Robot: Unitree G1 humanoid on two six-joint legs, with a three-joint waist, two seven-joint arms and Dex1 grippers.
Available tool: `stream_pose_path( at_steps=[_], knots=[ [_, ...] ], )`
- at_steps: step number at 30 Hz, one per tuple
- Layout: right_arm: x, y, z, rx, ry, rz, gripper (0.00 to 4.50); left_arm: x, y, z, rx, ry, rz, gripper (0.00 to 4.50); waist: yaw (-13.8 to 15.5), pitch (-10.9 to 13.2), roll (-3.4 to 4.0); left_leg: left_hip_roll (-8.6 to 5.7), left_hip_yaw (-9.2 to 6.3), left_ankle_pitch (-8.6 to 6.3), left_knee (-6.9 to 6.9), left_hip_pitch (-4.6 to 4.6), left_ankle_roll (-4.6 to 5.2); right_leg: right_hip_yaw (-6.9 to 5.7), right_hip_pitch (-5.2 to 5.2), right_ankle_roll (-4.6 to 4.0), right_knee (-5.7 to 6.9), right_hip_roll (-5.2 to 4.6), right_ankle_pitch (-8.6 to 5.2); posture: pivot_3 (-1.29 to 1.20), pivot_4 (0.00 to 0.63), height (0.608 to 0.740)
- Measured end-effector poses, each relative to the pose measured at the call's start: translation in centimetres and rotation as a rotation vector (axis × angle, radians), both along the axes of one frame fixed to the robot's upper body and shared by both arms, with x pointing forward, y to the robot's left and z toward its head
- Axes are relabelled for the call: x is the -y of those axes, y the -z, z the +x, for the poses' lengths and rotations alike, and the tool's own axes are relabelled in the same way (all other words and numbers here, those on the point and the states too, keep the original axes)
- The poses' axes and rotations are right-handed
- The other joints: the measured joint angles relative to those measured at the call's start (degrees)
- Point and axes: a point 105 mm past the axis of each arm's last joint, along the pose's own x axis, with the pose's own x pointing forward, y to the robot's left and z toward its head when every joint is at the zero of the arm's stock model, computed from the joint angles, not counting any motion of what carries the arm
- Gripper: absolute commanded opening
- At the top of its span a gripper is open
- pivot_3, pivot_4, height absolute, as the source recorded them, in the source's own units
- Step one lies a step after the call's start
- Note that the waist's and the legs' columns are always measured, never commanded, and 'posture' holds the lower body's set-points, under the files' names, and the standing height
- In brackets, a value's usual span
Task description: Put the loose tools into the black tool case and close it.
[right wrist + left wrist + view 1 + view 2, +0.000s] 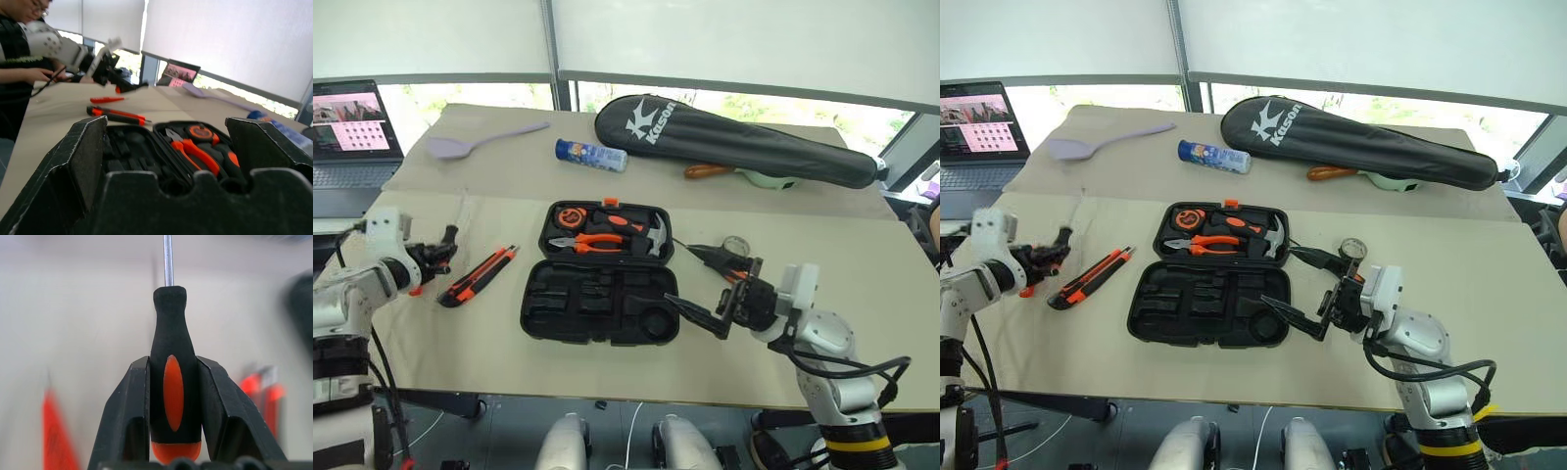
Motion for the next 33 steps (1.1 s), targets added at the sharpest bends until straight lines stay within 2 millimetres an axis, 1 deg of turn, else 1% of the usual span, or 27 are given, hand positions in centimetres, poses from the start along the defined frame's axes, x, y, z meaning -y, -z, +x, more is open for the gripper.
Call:
stream_pose_path(
  at_steps=[1,2,3,4,6,8,9,11,14,17,19,26,33],
  knots=[
    [0.4,0.0,0.0,-0.001,0.015,-0.010,4.50,1.2,-1.0,-0.2,0.053,0.083,0.029,0.87,0.2,0.0,0.00,-0.02,0.01,0.00,0.00,-0.04,0.00,-0.02,0.00,0.00,-0.02,-0.02,0.00,0.00,0.150,0.740],
    [0.9,0.2,-0.1,-0.006,0.027,-0.028,4.50,2.8,-1.9,-0.6,0.083,0.191,0.083,0.87,0.3,0.0,0.00,-0.02,0.01,0.00,0.00,-0.05,0.00,-0.03,0.01,0.01,-0.04,-0.02,0.00,0.00,0.150,0.740],
    [1.6,0.4,-0.1,-0.013,0.045,-0.058,4.50,5.0,-2.4,-1.2,0.089,0.335,0.167,0.87,0.6,0.0,0.00,-0.06,0.02,0.00,0.00,-0.05,0.01,-0.03,0.04,0.02,-0.05,-0.03,0.00,0.00,0.150,0.740],
    [2.4,0.6,-0.1,-0.021,0.067,-0.085,4.50,7.2,-2.4,-1.9,0.083,0.479,0.256,0.87,0.8,0.0,0.03,-0.08,0.05,0.00,0.00,-0.02,0.02,-0.02,0.07,0.04,-0.07,-0.06,0.01,0.00,0.150,0.740],
    [3.9,0.9,0.0,-0.035,0.110,-0.125,4.50,11.1,-1.3,-3.0,0.052,0.715,0.391,0.87,1.0,0.0,0.14,-0.13,0.12,0.01,0.01,0.08,0.05,0.04,0.16,0.07,-0.07,-0.06,-0.01,0.00,0.150,0.740],
    [4.9,0.9,0.2,-0.040,0.143,-0.144,4.50,14.0,0.7,-3.4,-0.013,0.891,0.520,0.87,0.9,0.0,0.14,-0.06,0.11,0.03,0.02,0.08,0.08,0.10,0.13,0.07,-0.03,0.10,-0.01,0.00,0.150,0.740],
    [5.2,0.9,0.2,-0.042,0.153,-0.147,4.50,15.0,1.6,-3.4,-0.037,0.947,0.576,0.87,0.7,0.0,0.15,-0.05,0.08,0.04,0.02,0.09,0.08,0.11,0.12,0.07,-0.03,0.16,-0.01,0.00,0.150,0.740],
    [5.6,0.9,0.1,-0.046,0.165,-0.142,4.50,16.3,2.9,-3.2,-0.069,1.018,0.675,0.87,0.2,0.0,0.15,-0.02,0.05,0.04,0.02,0.06,0.08,0.22,0.08,0.07,-0.02,0.25,-0.01,0.00,0.150,0.740],
    [5.8,1.0,0.1,-0.054,0.172,-0.141,4.50,17.0,4.0,-2.2,-0.082,1.042,0.775,0.87,-0.3,0.0,0.16,-0.02,0.00,0.04,0.02,0.04,0.09,0.23,0.06,0.07,-0.02,0.27,-0.01,0.00,0.150,0.740],
    [5.8,1.1,0.0,-0.061,0.173,-0.142,4.50,16.9,4.7,-1.3,-0.084,1.023,0.826,0.87,-0.4,0.0,0.16,-0.04,-0.01,0.04,0.03,0.02,0.09,0.23,0.06,0.09,-0.03,0.24,0.00,0.00,0.150,0.740],
    [5.7,1.2,-0.2,-0.064,0.170,-0.137,4.50,17.2,4.7,-0.8,-0.062,1.018,0.853,0.87,-0.4,0.0,0.15,-0.04,-0.02,0.04,0.08,0.01,0.09,0.22,0.08,0.11,-0.02,0.22,0.00,0.00,0.150,0.740],
    [5.5,1.6,-0.7,-0.079,0.166,-0.134,4.50,16.7,4.7,-0.7,-0.041,1.031,0.912,0.87,-0.6,0.0,0.16,-0.02,-0.02,0.04,0.12,0.05,0.10,0.22,0.10,0.13,0.02,0.22,0.01,0.00,0.150,0.740],
    [5.5,1.6,-0.8,-0.081,0.163,-0.134,4.50,14.9,5.1,-0.8,-0.082,0.993,0.940,0.87,-0.5,0.0,0.17,0.00,0.00,0.04,0.13,0.07,0.10,0.23,0.12,0.13,0.04,0.22,0.01,0.00,0.150,0.740]
  ],
)
